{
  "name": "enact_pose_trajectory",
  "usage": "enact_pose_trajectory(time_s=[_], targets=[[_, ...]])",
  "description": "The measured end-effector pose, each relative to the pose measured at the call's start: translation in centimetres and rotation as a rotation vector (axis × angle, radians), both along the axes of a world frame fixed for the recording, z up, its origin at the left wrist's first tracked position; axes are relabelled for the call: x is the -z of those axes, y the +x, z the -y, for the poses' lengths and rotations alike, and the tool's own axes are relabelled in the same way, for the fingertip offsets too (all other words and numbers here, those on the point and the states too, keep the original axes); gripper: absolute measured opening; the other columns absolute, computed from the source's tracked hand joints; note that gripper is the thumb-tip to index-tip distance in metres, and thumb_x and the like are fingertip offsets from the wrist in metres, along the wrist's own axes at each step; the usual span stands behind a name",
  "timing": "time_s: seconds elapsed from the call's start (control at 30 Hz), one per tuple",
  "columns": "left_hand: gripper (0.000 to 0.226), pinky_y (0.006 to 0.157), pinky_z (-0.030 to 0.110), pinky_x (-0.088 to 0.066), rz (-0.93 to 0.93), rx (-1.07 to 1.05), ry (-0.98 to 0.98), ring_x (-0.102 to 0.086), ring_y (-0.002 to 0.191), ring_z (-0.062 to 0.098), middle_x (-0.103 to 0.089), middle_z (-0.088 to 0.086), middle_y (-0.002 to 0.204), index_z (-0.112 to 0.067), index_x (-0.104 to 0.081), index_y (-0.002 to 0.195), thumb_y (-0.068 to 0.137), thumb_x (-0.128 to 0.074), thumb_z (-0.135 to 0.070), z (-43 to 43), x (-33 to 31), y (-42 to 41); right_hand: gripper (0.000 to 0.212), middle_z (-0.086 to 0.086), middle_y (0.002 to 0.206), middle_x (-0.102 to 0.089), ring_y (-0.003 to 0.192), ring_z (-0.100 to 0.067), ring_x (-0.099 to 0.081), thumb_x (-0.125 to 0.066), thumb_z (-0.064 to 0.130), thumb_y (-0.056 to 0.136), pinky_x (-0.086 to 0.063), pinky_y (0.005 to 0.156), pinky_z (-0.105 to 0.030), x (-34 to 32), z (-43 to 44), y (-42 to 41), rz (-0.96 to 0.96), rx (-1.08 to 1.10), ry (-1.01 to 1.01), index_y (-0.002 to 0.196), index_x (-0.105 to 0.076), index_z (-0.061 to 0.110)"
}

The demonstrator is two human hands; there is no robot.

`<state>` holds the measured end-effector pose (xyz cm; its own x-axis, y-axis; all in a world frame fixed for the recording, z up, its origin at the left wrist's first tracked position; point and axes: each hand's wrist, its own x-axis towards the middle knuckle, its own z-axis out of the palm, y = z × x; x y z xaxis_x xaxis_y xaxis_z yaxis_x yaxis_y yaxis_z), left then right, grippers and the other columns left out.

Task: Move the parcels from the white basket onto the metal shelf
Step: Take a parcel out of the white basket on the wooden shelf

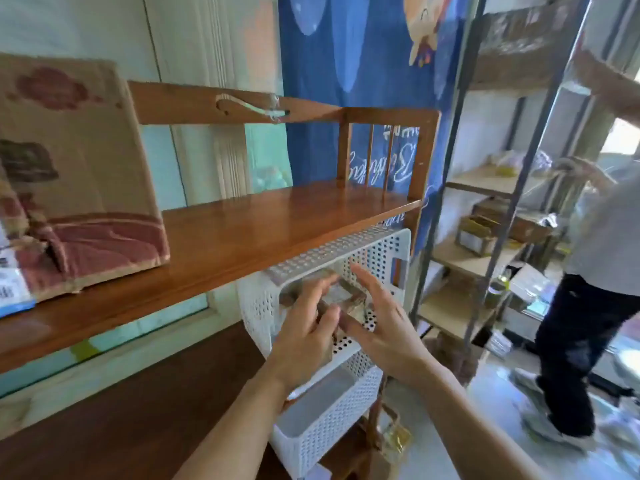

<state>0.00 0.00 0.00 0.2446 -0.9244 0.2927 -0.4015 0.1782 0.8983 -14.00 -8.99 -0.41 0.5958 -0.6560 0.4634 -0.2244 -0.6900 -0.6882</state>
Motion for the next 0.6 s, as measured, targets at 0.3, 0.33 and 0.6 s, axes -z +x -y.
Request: enact_pose_trajectory(time_s=[0.3,0.33,0.6], targets=[[0.055,0.121,0.049,-0.036,-0.172,-0.267,0.256,-0.05,0.14,0.026,-0.052,0.001,0.152,-0.037,-0.044,0.149,0.098,-0.038,-0.016,10.2,3.6,0.2,0.079,-0.006,0.146,-0.044,0.136,-0.029,-0.043,-0.063,0.055,0.069,-0.038,0.111,-0.04,5.2,10.5,5.5,-0.29,0.282,0.207,0.141,-0.049,0.027],[0.054,0.122,0.046,-0.035,-0.181,-0.273,0.273,-0.049,0.14,0.023,-0.05,-0.001,0.152,-0.037,-0.043,0.149,0.099,-0.037,-0.016,10.6,4.0,0.4,0.078,-0.009,0.148,-0.04,0.137,-0.034,-0.04,-0.066,0.052,0.069,-0.038,0.11,-0.046,5.6,11.2,6.1,-0.368,0.294,0.255,0.141,-0.045,0.029],[0.055,0.117,0.027,-0.024,-0.065,-0.329,0.262,-0.031,0.143,0.005,-0.029,-0.002,0.167,-0.025,-0.033,0.157,0.104,-0.04,-0.012,10.7,5.7,0.7,0.08,-0.002,0.121,-0.045,0.117,-0.032,-0.057,-0.073,0.058,0.065,-0.05,0.094,-0.043,6.2,12.2,7.0,-0.412,0.316,0.297,0.135,-0.041,0.035]])
